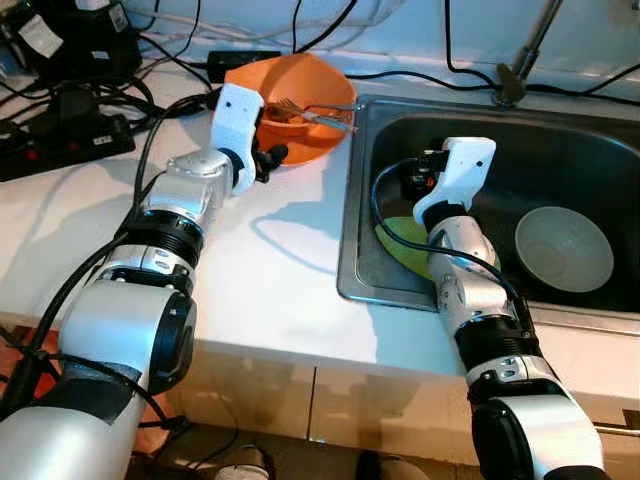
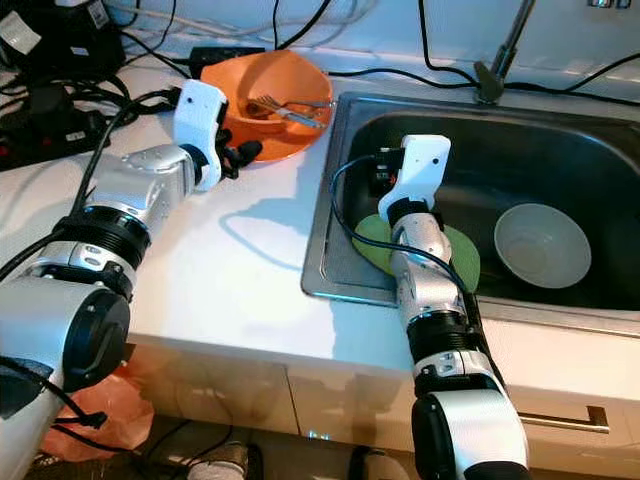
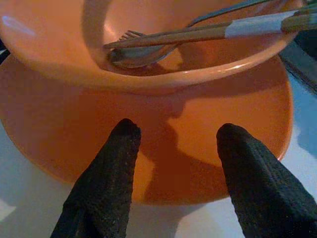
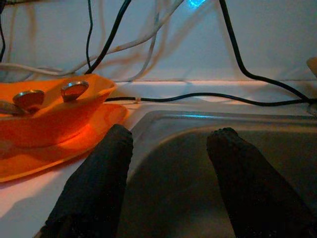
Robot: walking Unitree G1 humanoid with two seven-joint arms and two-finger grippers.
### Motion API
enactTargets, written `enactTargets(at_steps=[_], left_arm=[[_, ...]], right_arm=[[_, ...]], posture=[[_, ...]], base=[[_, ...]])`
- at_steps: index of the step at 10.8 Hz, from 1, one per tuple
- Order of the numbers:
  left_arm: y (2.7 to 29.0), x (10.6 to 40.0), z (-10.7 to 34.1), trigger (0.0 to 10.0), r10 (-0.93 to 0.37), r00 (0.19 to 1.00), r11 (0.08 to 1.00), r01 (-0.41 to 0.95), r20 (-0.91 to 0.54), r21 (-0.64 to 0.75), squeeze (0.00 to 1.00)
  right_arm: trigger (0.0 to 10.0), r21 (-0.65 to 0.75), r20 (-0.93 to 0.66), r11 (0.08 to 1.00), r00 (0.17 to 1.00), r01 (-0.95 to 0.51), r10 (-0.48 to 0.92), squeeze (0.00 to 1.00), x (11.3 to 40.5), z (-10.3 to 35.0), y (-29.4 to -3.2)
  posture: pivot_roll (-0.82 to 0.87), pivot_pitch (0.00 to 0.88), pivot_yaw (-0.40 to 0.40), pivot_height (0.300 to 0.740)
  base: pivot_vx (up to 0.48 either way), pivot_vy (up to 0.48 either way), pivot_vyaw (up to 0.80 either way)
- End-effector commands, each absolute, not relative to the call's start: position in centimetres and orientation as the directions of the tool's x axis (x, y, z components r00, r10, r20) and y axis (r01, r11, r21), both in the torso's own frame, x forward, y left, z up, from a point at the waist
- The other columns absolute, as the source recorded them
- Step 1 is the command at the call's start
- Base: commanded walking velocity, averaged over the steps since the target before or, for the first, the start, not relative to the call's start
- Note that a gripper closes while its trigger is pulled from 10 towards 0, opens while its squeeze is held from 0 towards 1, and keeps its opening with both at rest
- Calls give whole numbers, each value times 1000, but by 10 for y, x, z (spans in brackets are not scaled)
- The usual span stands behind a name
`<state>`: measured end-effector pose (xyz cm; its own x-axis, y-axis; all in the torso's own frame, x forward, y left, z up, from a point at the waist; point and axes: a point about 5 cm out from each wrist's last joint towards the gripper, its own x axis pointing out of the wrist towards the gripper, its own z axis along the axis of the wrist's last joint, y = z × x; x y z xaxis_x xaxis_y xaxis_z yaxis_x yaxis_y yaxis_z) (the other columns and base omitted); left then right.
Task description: Kitchen organization
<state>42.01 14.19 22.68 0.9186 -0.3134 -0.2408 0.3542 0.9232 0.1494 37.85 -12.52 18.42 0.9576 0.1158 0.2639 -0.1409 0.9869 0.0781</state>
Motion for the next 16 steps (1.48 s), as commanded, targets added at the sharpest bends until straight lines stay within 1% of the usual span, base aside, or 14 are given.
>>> enactTargets(at_steps=[1, 4, 6, 10, 14, 15, 16], left_arm=[[142, 415, 200, 10000, -317, 881, 913, 383, -350, 137, 0], [151, 406, 189, 10000, -358, 843, 890, 437, -402, 125, 0], [157, 397, 193, 10000, -373, 839, 886, 449, -396, 116, 0], [167, 360, 200, 10000, -371, 844, 891, 441, -388, 107, 0], [173, 311, 196, 10000, -342, 835, 908, 411, -432, 76, 0], [173, 307, 201, 10000, -306, 873, 918, 377, -381, 127, 0], [168, 308, 220, 10000, -314, 905, 923, 362, -286, 132, 0]], right_arm=[[10000, 87, 253, 987, 961, -136, 111, 0, 377, 180, -125], [10000, 92, 244, 985, 963, -143, 117, 0, 376, 177, -123], [10000, 93, 240, 984, 963, -149, 123, 0, 376, 176, -121], [10000, 96, 232, 982, 963, -160, 134, 0, 376, 175, -118], [10000, 97, 224, 981, 964, -170, 145, 0, 377, 173, -116], [10000, 98, 220, 980, 964, -174, 149, 0, 377, 172, -115], [10000, 97, 219, 979, 963, -181, 156, 0, 378, 173, -113]], posture=[[89, 124, 29, 740], [115, 133, 28, 740], [127, 136, 27, 740], [158, 135, 24, 740], [196, 145, 9, 740], [202, 145, 2, 740], [199, 145, 0, 740]], base=[[0, 0, 0], [0, 0, 0], [0, 0, 0], [0, 0, 0], [0, 0, 0], [0, 0, 0], [0, 0, 0]])
